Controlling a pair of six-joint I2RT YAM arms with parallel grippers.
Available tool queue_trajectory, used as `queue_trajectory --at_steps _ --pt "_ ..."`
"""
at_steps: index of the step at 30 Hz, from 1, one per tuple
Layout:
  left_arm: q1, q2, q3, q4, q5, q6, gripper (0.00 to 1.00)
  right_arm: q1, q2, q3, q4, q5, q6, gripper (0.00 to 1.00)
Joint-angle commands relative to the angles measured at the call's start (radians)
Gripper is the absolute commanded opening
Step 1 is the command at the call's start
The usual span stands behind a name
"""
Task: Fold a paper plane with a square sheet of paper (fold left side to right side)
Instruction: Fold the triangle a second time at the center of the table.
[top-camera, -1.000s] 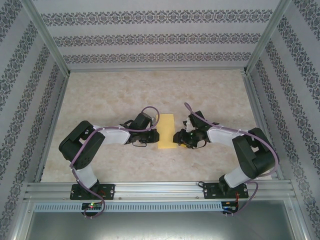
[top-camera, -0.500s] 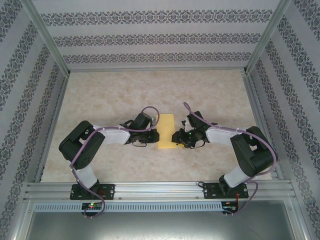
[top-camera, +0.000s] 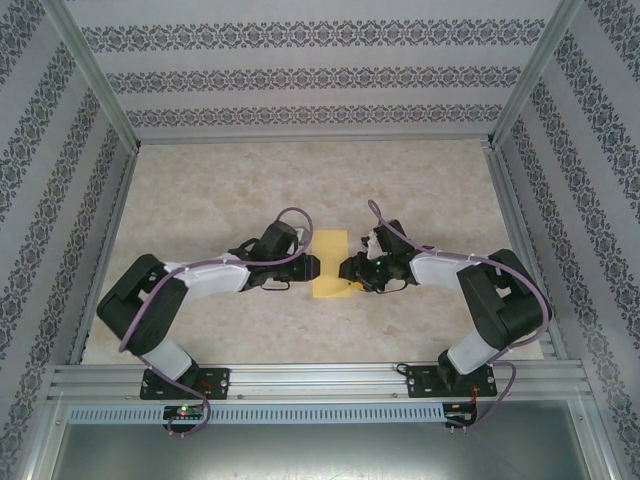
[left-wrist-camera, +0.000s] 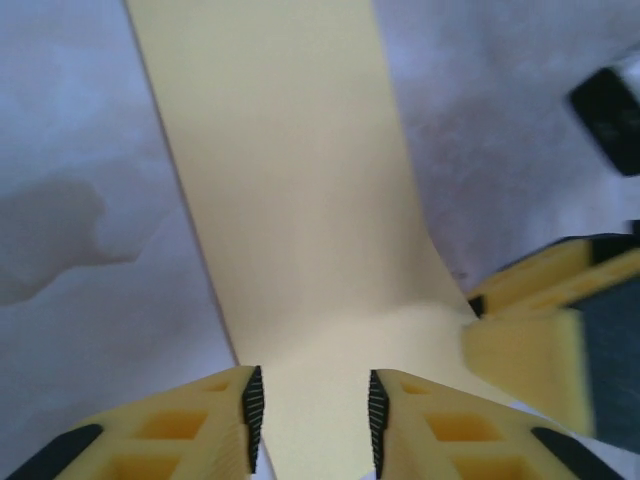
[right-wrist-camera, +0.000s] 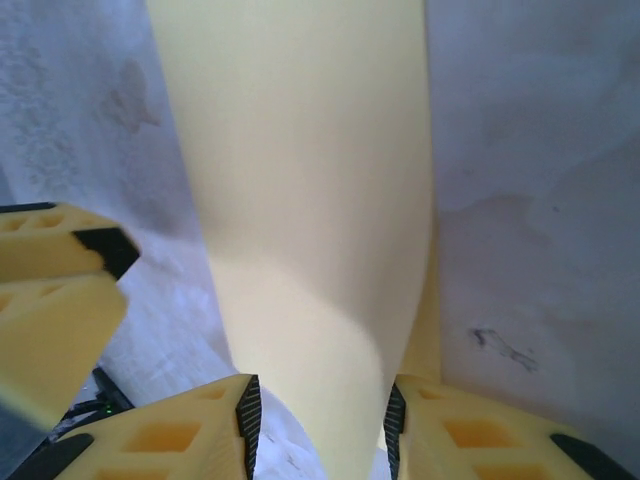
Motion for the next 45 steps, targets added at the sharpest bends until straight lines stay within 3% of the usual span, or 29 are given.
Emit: queue_trajectory --at_steps 1,6,14,21,28,41,45 --pt "-0.004 -0.1 -0.057 0.045 -0.035 0.065 0.41 -0.012 0.035 -0.003 0.093 -0.049 0.038 0.39" --pt "-0.024 -0.275 -0.169 0.124 -0.037 0.15 0.48 -0.031 0.077 0.016 0.142 -0.072 0.074 0.4" --pt "-0.179 -0.406 -0.188 0.029 -0.121 0.301 0.55 -0.052 0.117 0.1 0.133 -0.103 0.099 0.4" --pt "-0.36 -0.238 -0.042 -0.068 -0.288 0.38 0.58 -0.054 0.09 0.128 0.101 -0.103 0.105 0.4" --pt "-0.451 -0.022 0.125 -0.151 -0.437 0.416 0.61 -0.055 0.077 0.14 0.088 -0.106 0.114 0.4" --pt "-0.502 0.253 0.357 -0.361 -0.727 0.381 0.66 -0.056 0.086 0.139 0.092 -0.104 0.116 0.4" --pt "-0.508 0.28 0.386 -0.385 -0.769 0.383 0.61 -0.056 0.088 0.137 0.088 -0.101 0.111 0.4"
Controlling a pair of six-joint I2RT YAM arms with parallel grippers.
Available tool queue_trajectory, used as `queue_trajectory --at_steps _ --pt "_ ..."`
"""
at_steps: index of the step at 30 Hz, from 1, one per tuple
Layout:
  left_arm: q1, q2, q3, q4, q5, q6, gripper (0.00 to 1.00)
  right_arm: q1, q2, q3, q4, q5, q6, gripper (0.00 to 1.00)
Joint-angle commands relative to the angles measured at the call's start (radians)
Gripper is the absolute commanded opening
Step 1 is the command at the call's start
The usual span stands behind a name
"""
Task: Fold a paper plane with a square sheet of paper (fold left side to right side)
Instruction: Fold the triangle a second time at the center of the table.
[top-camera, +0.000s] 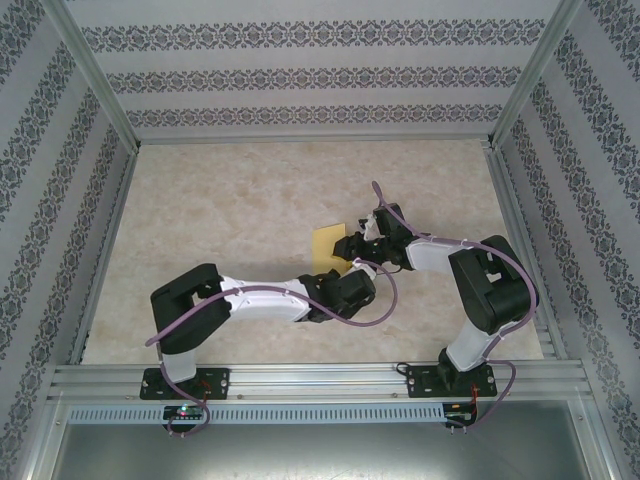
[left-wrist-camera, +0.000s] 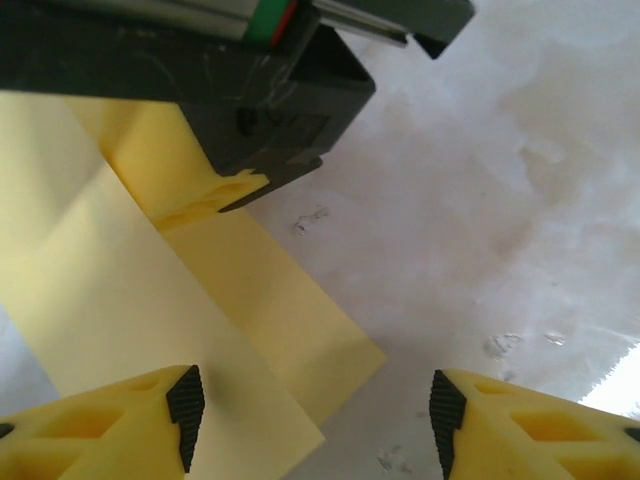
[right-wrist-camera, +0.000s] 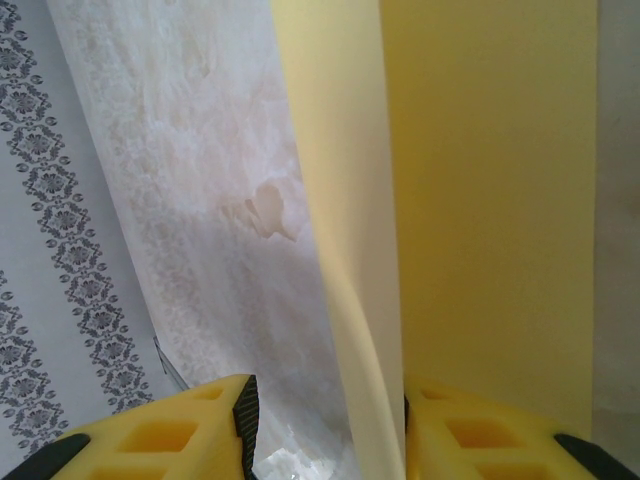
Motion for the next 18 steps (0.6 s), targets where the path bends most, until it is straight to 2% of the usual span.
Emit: queue_trajectory --at_steps 1,5,10,18 --pt "-0.02 0.011 0.035 -0.079 -0.096 -0.003 0.56 -0.011 -0.014 0.019 -0.01 -0.014 0.002 0.4" --pt "-0.021 -0.002 0.026 -0.077 -0.103 -0.005 0.35 -0.01 -0.012 0.02 -0.024 -0.01 -0.008 0.4" --pt "-0.022 -0.04 -0.001 -0.052 -0.088 0.001 0.17 -0.01 -0.014 0.029 -0.065 0.009 -0.039 0.4" --pt "-0.005 -0.107 -0.035 -0.026 -0.03 -0.012 0.0 -0.019 -0.08 0.048 -0.09 0.046 -0.102 0.41"
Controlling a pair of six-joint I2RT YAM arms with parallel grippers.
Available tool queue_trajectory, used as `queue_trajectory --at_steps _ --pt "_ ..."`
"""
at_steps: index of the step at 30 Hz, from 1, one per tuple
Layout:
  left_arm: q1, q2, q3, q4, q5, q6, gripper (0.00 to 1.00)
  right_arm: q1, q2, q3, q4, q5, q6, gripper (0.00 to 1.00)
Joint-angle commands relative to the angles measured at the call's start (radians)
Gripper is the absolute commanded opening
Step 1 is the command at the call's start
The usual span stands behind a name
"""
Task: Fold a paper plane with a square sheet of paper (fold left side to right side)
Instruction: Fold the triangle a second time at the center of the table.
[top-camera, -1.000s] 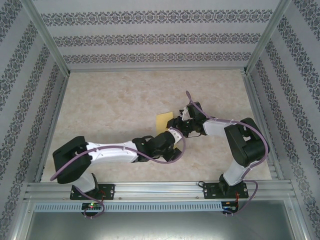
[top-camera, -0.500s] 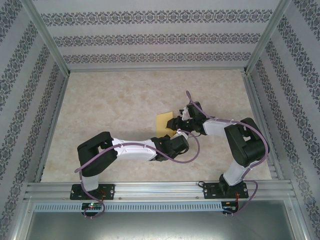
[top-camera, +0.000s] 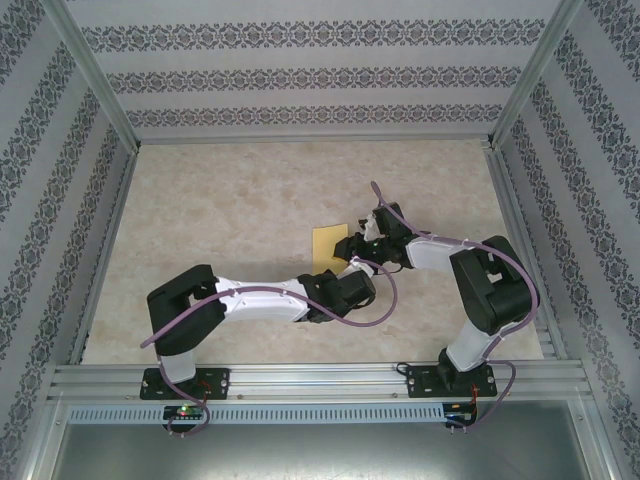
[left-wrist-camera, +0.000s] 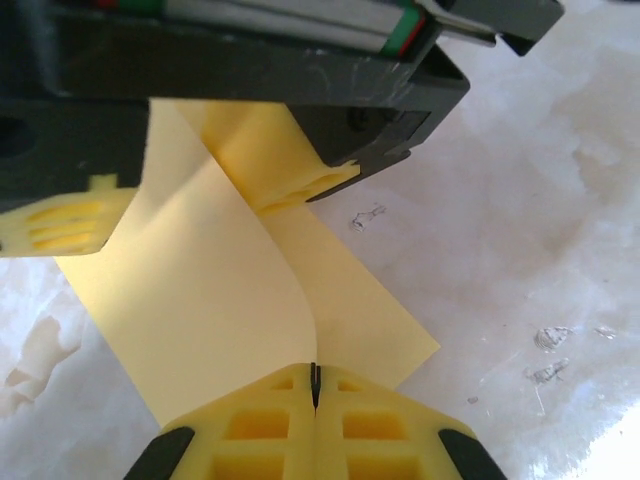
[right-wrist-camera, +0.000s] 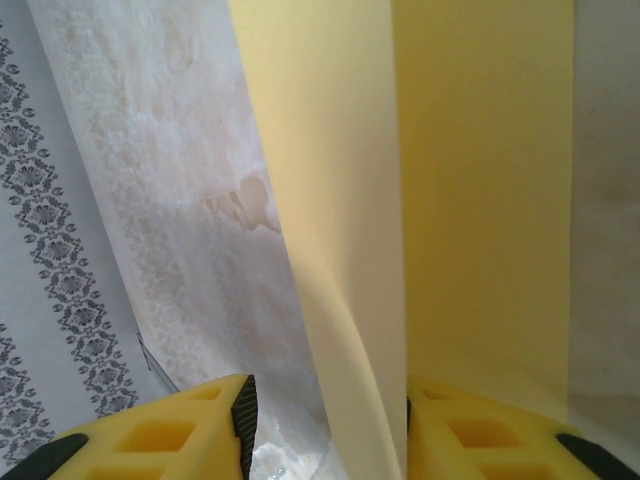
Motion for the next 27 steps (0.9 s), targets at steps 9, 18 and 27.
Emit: queue_trajectory --at_steps 9,18,27 --pt "0.153 -0.195 -0.172 0.193 0.347 -0.101 0.0 -0.067 -0.336 -0.066 -0.023 0.153 -0.123 0.67" --pt "0.393 -0.261 -0.362 0.463 0.756 -0.232 0.0 -0.019 -0.389 -0.204 -0.018 0.17 -0.149 0.16" --pt "0.486 -0.222 -0.352 0.437 0.86 -0.224 0.0 0.112 -0.242 -0.205 -0.038 0.28 -0.129 0.0"
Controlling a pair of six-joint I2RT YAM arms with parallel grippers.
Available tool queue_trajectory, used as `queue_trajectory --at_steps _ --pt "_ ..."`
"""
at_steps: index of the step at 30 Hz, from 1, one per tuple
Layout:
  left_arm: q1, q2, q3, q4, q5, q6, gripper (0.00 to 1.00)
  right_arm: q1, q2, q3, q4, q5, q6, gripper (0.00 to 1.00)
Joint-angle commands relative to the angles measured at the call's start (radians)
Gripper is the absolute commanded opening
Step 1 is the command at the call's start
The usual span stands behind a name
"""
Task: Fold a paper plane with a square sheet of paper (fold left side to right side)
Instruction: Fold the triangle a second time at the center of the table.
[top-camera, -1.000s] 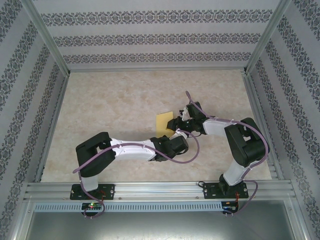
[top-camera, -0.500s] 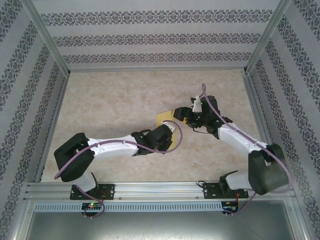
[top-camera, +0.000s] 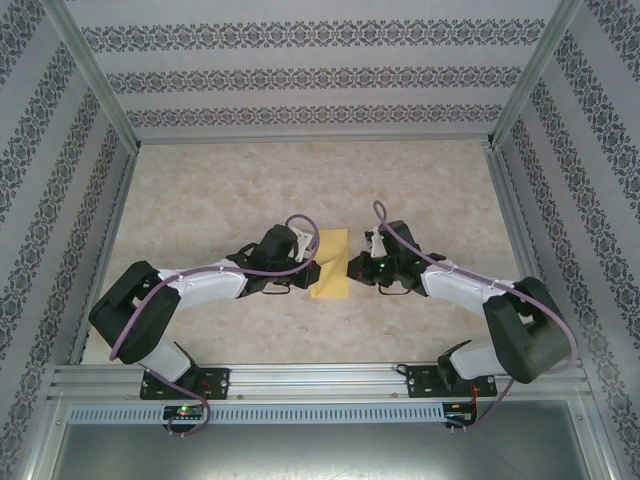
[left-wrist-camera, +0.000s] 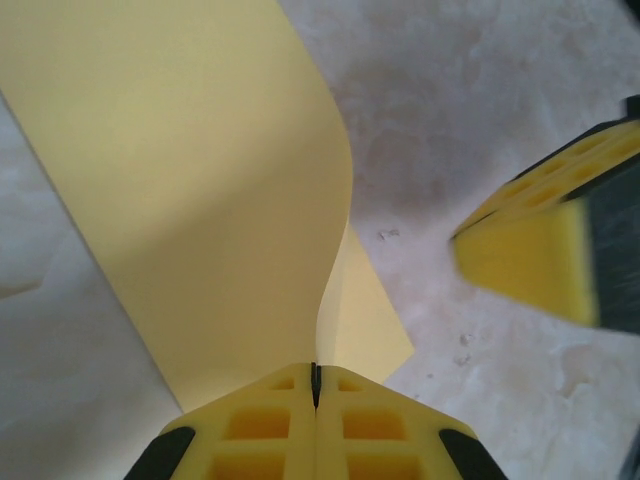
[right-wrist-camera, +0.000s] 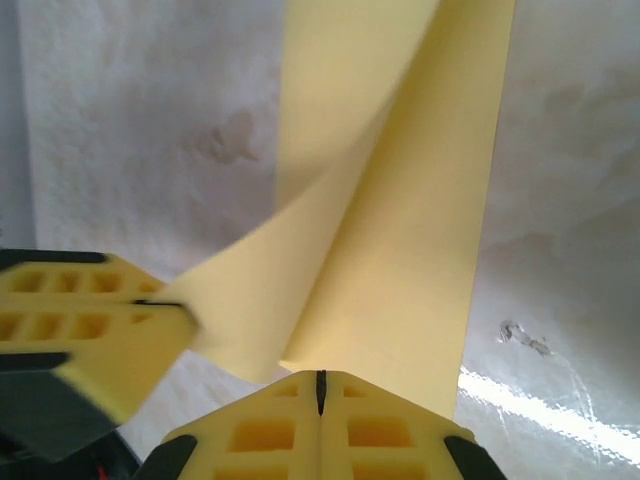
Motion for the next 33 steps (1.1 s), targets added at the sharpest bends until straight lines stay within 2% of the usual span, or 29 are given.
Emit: queue_trajectory --at_steps 1,15,33 --pt "0.031 0.022 0.017 0.035 0.06 -0.013 0.0 0.021 0.039 -0.009 -0.012 0.064 0.005 0.0" --pt "0.068 0.113 0.089 -0.053 0.082 0.057 0.0 0.074 0.186 0.052 -0.121 0.099 -0.022 0.0" --pt "0.106 0.181 0.167 -0.162 0.065 0.168 0.01 0.083 0.196 0.09 -0.235 0.14 -0.075 0.0"
